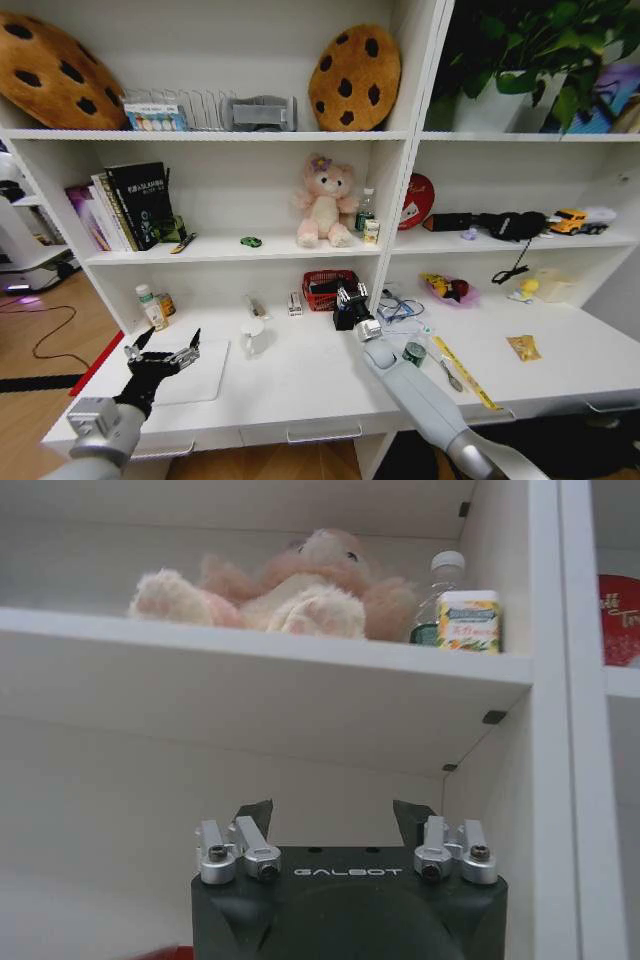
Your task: Organize the objects on the table.
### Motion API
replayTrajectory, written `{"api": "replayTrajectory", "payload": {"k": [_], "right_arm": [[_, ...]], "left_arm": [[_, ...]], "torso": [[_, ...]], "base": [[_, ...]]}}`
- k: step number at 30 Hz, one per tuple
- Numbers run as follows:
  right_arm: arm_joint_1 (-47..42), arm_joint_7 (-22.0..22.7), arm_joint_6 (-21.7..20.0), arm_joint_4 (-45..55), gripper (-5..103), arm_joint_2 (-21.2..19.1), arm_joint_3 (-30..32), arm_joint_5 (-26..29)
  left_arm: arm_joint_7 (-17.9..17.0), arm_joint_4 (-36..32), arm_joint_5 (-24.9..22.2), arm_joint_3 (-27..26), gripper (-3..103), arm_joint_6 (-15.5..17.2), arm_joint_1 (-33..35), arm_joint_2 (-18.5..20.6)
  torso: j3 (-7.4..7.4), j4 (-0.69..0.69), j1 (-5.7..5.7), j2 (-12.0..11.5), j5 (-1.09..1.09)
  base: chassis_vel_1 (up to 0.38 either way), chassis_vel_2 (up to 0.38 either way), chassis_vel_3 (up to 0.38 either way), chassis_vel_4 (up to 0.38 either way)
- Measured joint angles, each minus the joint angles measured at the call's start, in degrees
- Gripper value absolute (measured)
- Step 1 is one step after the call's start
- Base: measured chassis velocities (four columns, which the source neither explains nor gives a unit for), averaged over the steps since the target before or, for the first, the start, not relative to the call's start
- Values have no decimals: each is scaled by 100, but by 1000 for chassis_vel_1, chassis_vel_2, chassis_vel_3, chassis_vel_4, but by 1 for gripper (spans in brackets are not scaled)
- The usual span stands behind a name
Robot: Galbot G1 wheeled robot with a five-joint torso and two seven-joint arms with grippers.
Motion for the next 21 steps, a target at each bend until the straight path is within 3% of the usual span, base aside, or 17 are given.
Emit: {"api": "replayTrajectory", "payload": {"k": [1, 2, 3, 4, 6, 7, 9, 14, 16, 18, 21], "right_arm": [[-153, 8, -291, 385, 75, -221, 12, 304], [-153, 8, -291, 385, 75, -221, 12, 304], [-355, 193, -669, 889, 81, -470, -3, 638], [-640, 693, -1201, 1727, 86, -755, -64, 974], [-757, 928, -1413, 2024, 86, -858, -73, 1099], [-1024, 1351, -1870, 2559, 96, -1055, -63, 1406], [-1584, 1942, -2572, 3468, 99, -1386, 92, 2038], [-2632, 2118, -2768, 4416, 100, -1867, 638, 2267], [-2992, 2028, -2705, 4572, 100, -1984, 881, 2074], [-3620, 1811, -2475, 4763, 100, -2167, 1375, 1541], [-3842, 1733, -2416, 4832, 100, -2223, 1614, 1425]], "left_arm": [[-5, 0, 0, 0, 100, 0, 0, 0], [-5, 0, 0, 0, 100, 0, 0, 0], [-3, 0, 1, -1, 100, 0, 0, 0], [1, 0, 0, 0, 100, 0, -1, 1], [0, -1, 0, 0, 100, 0, -1, 0], [-2, 0, 0, 0, 100, 1, 0, 0], [-2, -1, 1, 0, 100, 0, -1, 0], [1, 0, 0, 1, 100, 0, 0, 0], [2, 0, 0, 1, 100, 0, 0, 0], [1, 0, 0, 0, 100, 0, 0, 0], [0, 0, 0, 0, 100, 0, 0, 0]], "torso": [[0, -4, 0, 0, -3], [0, -4, 0, 0, -3], [0, -5, -1, 0, -2], [0, -4, 0, 0, 4], [-1, 0, -1, 0, 0], [-1, 1, -2, 1, -3], [0, 0, -2, 1, 2], [-1, -3, -2, 1, 2], [-1, -2, -2, 1, 1], [-1, -1, -2, 1, 2], [0, -1, -2, 1, 0]], "base": [[0, 0, 0, 0], [0, 0, 0, 0], [0, 0, 0, 0], [0, 0, 0, 0], [0, 0, 0, 0], [0, 0, 0, 0], [0, 0, 0, 0], [0, 0, 0, 0], [0, 0, 0, 0], [0, 0, 0, 0], [0, 0, 0, 0]]}}
